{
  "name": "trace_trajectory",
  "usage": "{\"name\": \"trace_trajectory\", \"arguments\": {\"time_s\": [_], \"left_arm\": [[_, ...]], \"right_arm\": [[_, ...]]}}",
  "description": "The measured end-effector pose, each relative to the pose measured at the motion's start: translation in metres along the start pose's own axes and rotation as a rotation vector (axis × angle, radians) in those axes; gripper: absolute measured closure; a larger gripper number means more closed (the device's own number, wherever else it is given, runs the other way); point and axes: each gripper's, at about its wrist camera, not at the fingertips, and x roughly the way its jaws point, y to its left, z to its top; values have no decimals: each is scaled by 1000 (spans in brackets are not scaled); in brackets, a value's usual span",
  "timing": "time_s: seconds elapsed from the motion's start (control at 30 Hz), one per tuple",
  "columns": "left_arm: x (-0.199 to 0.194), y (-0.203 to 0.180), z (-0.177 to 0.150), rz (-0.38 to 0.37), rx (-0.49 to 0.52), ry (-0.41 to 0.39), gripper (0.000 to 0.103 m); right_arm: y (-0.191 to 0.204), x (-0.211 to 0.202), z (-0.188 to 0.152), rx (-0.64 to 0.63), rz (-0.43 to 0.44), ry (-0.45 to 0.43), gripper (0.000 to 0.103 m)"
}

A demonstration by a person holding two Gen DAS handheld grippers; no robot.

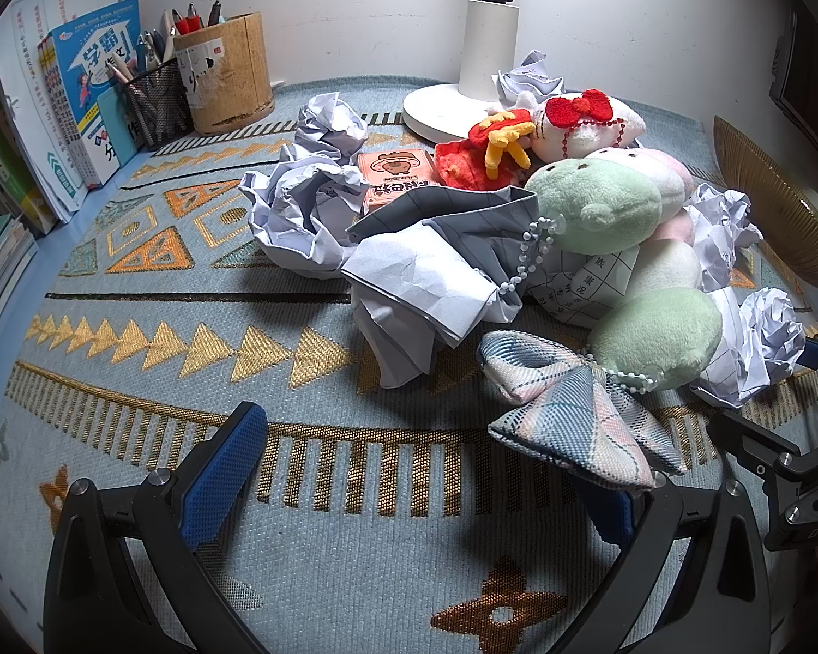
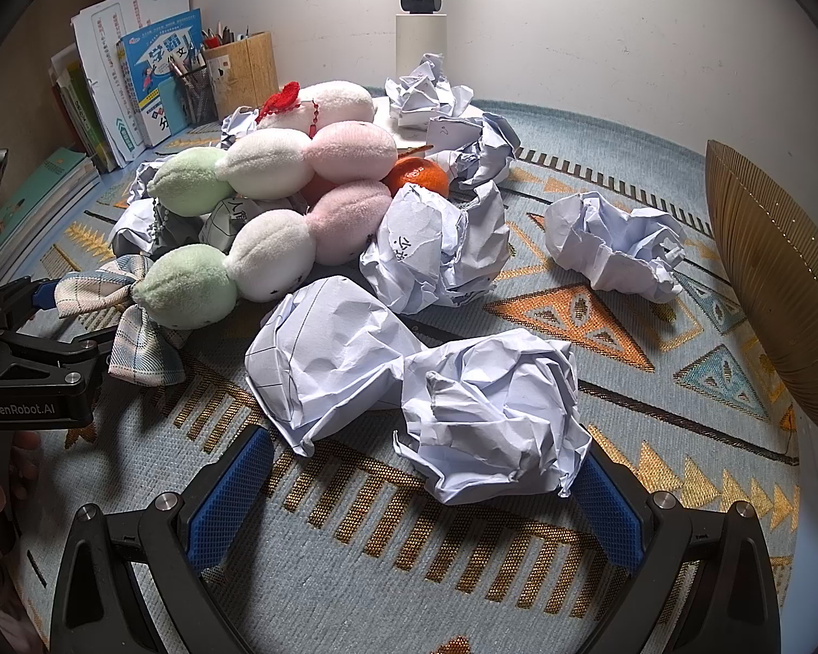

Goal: Organize objects
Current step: 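Grasp the plaid bow with the left tool while the right tool grasps a paper ball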

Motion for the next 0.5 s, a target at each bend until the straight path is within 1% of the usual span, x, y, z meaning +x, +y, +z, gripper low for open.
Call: {"name": "trace_trajectory", "arguments": {"time_s": [0.27, 0.4, 0.5], "left_arm": [[-6, 0, -6, -2, -4, 1, 0], [-18, -3, -21, -26, 32, 2, 0], [-21, -5, -26, -43, 70, 1, 0]], "right_arm": [[-2, -4, 1, -15, 15, 1, 0], [-7, -10, 0, -34, 35, 1, 0], [-7, -12, -3, -45, 35, 3, 0]]}}
